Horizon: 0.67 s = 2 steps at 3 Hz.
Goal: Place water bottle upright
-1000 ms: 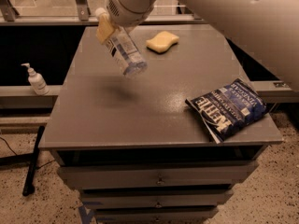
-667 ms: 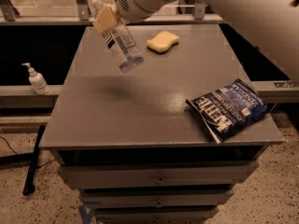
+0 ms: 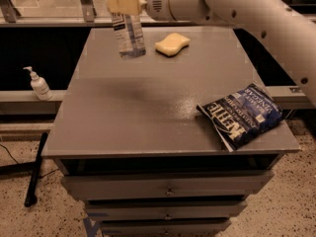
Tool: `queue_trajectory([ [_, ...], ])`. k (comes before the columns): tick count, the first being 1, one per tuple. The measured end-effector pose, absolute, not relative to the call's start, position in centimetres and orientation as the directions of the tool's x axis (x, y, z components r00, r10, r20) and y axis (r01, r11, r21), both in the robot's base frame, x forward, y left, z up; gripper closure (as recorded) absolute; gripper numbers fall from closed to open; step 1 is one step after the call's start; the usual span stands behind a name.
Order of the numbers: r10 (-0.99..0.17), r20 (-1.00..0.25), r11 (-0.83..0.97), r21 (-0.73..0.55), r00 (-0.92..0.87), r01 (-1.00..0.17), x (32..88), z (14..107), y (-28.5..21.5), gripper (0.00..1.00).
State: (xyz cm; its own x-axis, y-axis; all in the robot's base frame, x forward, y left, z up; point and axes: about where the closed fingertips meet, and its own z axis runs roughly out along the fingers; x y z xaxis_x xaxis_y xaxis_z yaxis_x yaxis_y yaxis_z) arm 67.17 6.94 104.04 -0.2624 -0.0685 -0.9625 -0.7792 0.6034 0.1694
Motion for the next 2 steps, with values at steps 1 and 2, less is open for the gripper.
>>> queue_trajectory([
  [1, -0.063, -0.980, 0.579, 0.117, -0.187, -0.807, 66.25, 105.10, 7.16, 1.00],
  [2, -0.064, -0.980, 0.578, 0.117, -0.187, -0.808, 66.22, 105.10, 7.27, 1.00],
])
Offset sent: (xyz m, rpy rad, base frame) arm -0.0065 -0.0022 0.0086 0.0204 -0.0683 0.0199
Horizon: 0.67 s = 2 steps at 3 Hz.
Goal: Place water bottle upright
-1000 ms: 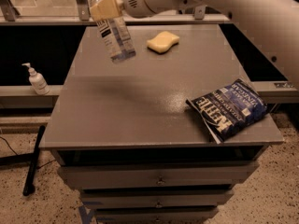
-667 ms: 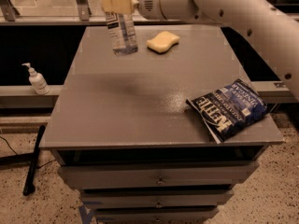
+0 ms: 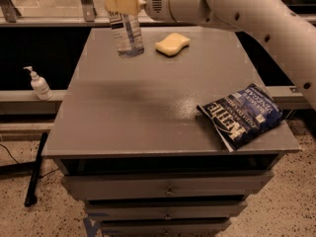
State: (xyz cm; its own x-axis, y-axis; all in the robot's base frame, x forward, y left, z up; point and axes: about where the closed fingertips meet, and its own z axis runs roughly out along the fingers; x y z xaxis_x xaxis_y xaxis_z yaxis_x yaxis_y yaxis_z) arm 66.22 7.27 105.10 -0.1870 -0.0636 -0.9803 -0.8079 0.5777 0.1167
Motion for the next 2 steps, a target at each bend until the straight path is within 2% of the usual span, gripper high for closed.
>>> queue_trajectory([
  [2, 0.032, -0.999, 0.555, 0.029, -0.013, -0.831, 65.48, 105.38, 8.19, 1.00],
])
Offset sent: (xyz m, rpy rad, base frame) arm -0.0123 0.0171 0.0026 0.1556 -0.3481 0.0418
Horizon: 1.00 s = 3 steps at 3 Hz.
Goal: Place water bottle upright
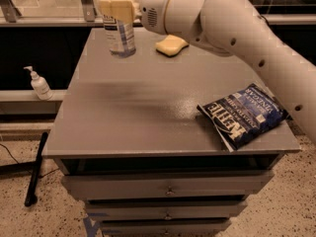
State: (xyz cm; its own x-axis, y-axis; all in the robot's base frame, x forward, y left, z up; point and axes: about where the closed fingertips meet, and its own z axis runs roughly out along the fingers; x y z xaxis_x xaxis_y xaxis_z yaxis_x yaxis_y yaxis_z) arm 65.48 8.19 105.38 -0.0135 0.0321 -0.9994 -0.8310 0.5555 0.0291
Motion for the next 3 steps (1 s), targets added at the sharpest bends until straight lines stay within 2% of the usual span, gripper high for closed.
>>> queue_trajectory([
  [2, 0.002, -0.992, 0.532, -0.106, 0.127, -0.840, 65.2, 103.3, 9.9, 1.00],
  [3, 0.000, -0.988, 0.535, -0.130, 0.154, -0.835, 65.2, 101.8, 10.3, 1.00],
])
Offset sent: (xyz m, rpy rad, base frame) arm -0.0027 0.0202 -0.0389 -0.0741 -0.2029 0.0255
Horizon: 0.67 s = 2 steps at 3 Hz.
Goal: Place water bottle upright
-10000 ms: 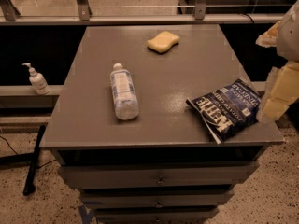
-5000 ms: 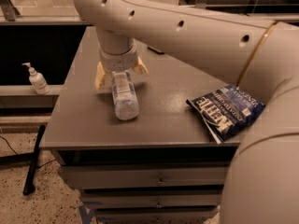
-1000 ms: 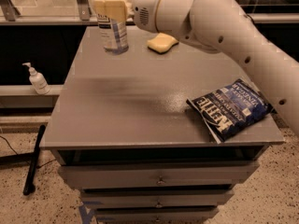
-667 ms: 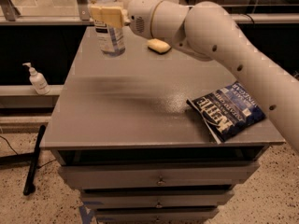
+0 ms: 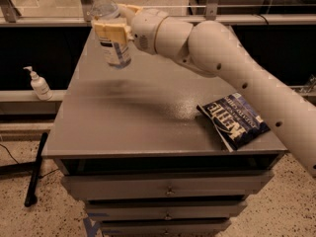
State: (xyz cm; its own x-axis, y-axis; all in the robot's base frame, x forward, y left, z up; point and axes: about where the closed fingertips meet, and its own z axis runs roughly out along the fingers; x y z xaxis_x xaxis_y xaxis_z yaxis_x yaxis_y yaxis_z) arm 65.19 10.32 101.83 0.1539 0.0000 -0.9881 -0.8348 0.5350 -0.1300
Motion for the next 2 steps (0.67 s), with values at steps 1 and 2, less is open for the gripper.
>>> queue_trajectory([
  [1, 0.036, -0.986, 0.529, -0.121, 0.165, -0.840, 65.5, 100.0, 11.7, 1.00],
  [2, 0.053, -0.986, 0.522, -0.109, 0.159, -0.846, 65.7, 98.8, 12.5, 1.00],
])
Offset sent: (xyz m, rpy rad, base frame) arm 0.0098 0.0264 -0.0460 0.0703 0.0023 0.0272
